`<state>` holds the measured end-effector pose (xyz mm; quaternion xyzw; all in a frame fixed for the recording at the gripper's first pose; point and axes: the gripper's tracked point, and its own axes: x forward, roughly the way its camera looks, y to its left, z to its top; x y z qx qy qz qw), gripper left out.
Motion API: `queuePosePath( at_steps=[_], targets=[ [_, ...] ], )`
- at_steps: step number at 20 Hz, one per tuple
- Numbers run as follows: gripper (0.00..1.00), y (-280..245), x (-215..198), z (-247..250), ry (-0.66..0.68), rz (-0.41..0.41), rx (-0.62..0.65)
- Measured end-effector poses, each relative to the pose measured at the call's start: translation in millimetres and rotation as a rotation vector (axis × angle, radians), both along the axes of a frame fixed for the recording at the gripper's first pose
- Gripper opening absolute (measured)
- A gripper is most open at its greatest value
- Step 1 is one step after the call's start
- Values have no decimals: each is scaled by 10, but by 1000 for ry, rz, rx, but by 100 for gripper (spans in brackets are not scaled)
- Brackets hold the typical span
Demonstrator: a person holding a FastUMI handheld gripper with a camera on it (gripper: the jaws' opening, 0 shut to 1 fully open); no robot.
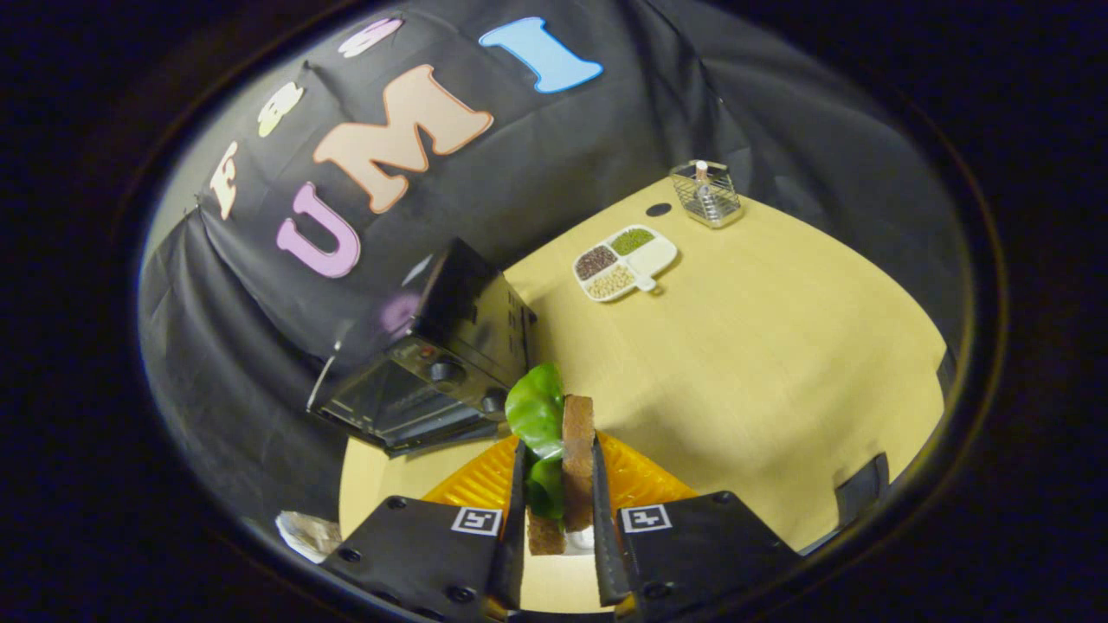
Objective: Open the toaster oven, put the food inside, and close the toaster oven door.
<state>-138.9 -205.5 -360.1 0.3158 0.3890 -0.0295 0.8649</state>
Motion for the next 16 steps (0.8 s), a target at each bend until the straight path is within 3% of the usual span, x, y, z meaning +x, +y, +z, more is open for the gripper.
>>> queuePosePath(
  at_steps=[6,16],
  targets=[
    [36,719,180,274,-36,-58,222],
    [36,2012,498,-12,4,-111,442]
  ],
)
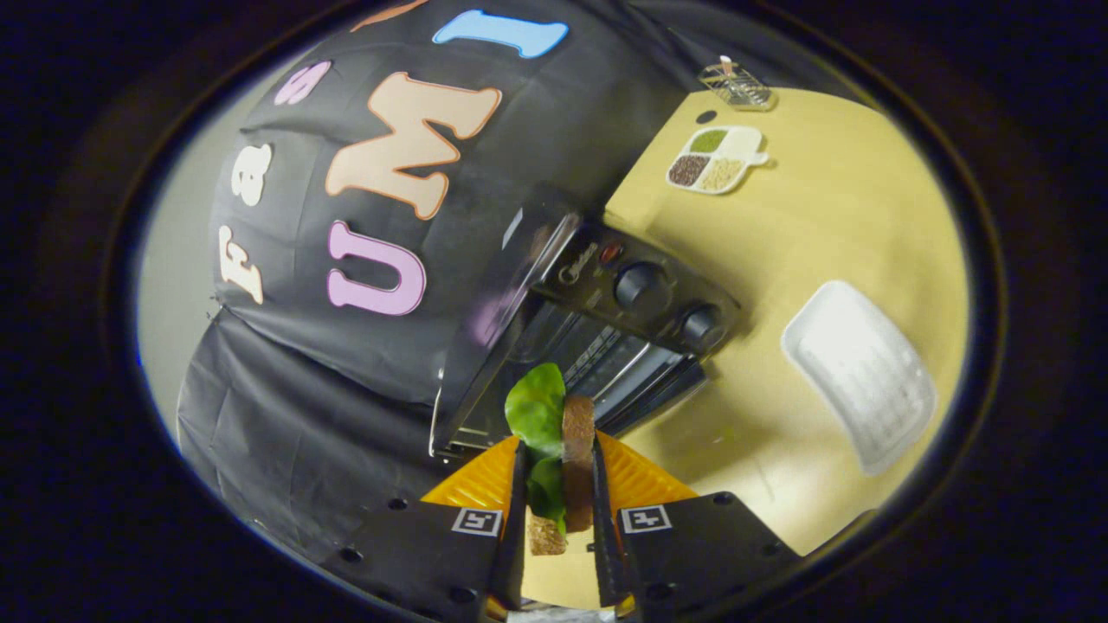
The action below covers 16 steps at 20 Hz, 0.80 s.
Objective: Open the toaster oven, put the food inside, and close the toaster oven door.
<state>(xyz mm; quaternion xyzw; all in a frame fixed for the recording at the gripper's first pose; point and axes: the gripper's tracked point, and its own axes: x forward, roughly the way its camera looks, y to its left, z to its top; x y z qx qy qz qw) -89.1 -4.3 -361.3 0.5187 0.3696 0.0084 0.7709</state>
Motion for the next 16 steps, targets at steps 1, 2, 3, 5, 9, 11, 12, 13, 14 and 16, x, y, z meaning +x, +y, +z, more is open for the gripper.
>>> queuePosePath(
  at_steps=[1,2,3,5,9,11,12,13,14,16],
  targets=[
    [36,89,77,-25,-4,-17,25],
    [36,175,154,-38,-10,-37,49],
    [36,243,242,-70,-15,-56,67],
    [36,336,394,-160,-16,-96,88],
    [36,430,648,-335,-31,-174,109],
    [36,449,740,-424,-39,-208,114],
    [36,464,762,-456,-39,-221,112],
    [36,467,785,-479,-42,-234,110],
    [35,479,810,-488,-48,-247,115],
    [35,480,871,-479,-75,-271,98]
  ],
)
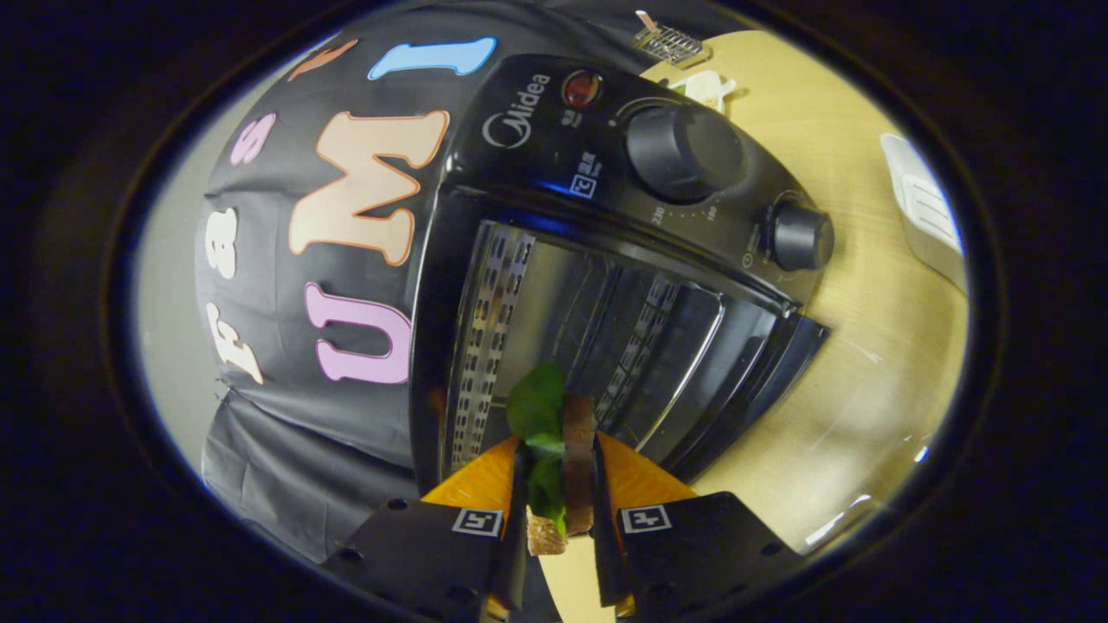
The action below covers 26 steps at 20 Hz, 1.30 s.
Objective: Open the toaster oven, put the food inside, and close the toaster oven door.
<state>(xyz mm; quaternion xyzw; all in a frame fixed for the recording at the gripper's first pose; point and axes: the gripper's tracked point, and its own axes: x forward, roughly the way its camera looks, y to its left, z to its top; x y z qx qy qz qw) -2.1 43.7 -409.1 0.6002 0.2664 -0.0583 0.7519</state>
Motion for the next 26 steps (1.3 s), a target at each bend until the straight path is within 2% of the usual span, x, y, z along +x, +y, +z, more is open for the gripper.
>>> queuePosePath(
  at_steps=[5,8,13,16,19,23,26],
  targets=[
    [35,-117,140,-31,-21,-81,-74],
    [35,-109,127,-20,-21,-74,-146],
    [74,-265,59,-57,9,-80,-253],
    [83,-443,-7,-45,36,-91,-343],
    [91,-519,-41,-8,48,-72,-371],
    [92,-611,-168,50,61,-35,-396],
    [93,-623,-338,90,71,36,-429]
  ],
)
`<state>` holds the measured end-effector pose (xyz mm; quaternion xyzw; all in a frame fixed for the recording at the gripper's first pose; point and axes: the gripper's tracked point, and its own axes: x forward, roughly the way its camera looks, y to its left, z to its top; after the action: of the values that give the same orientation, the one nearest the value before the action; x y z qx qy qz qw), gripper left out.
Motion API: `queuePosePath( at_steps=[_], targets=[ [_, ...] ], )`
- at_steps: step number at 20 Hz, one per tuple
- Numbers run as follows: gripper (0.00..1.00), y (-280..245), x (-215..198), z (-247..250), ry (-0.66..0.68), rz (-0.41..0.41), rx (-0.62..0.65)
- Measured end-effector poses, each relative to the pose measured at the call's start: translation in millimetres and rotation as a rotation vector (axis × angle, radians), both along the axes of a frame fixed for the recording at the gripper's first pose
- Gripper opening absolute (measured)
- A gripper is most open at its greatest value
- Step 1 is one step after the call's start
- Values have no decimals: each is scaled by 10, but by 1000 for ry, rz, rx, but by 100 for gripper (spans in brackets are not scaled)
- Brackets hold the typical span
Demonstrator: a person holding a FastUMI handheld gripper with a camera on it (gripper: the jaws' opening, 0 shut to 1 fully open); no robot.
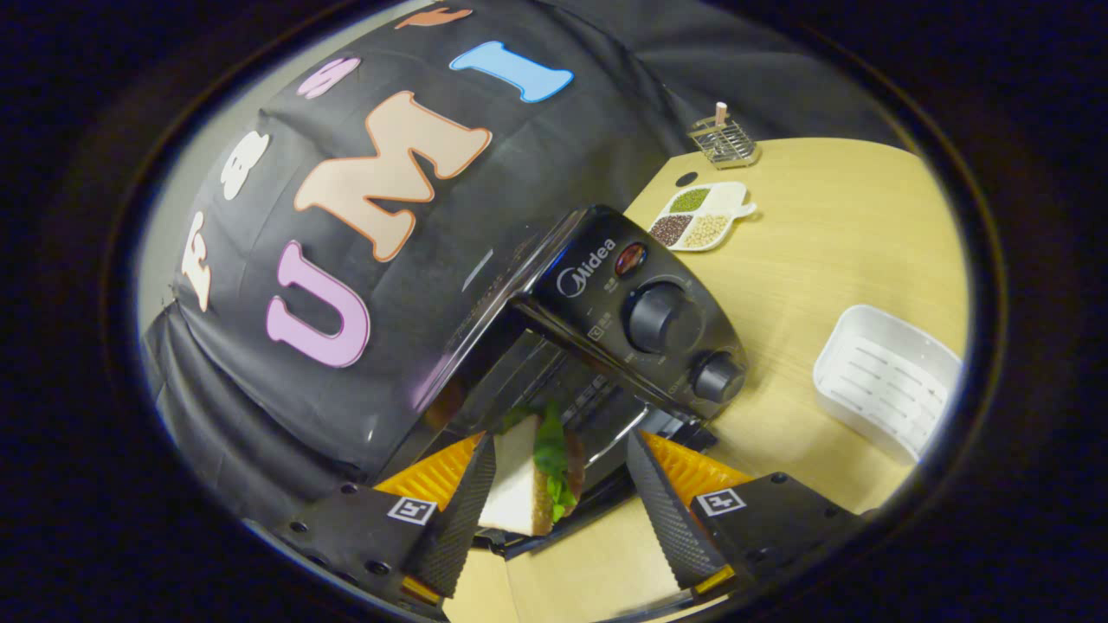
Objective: Open the toaster oven, put the food inside, and close the toaster oven door.
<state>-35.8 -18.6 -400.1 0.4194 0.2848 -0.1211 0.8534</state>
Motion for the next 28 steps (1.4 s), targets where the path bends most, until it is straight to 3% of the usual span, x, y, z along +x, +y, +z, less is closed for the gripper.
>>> queuePosePath(
  at_steps=[6,13,20,28],
  targets=[
    [93,203,-582,-23,85,244,-65],
    [95,484,-1223,-77,177,473,-87],
    [96,602,-1799,-286,279,641,-130],
    [97,437,-2109,-615,407,762,-261]
  ],
)
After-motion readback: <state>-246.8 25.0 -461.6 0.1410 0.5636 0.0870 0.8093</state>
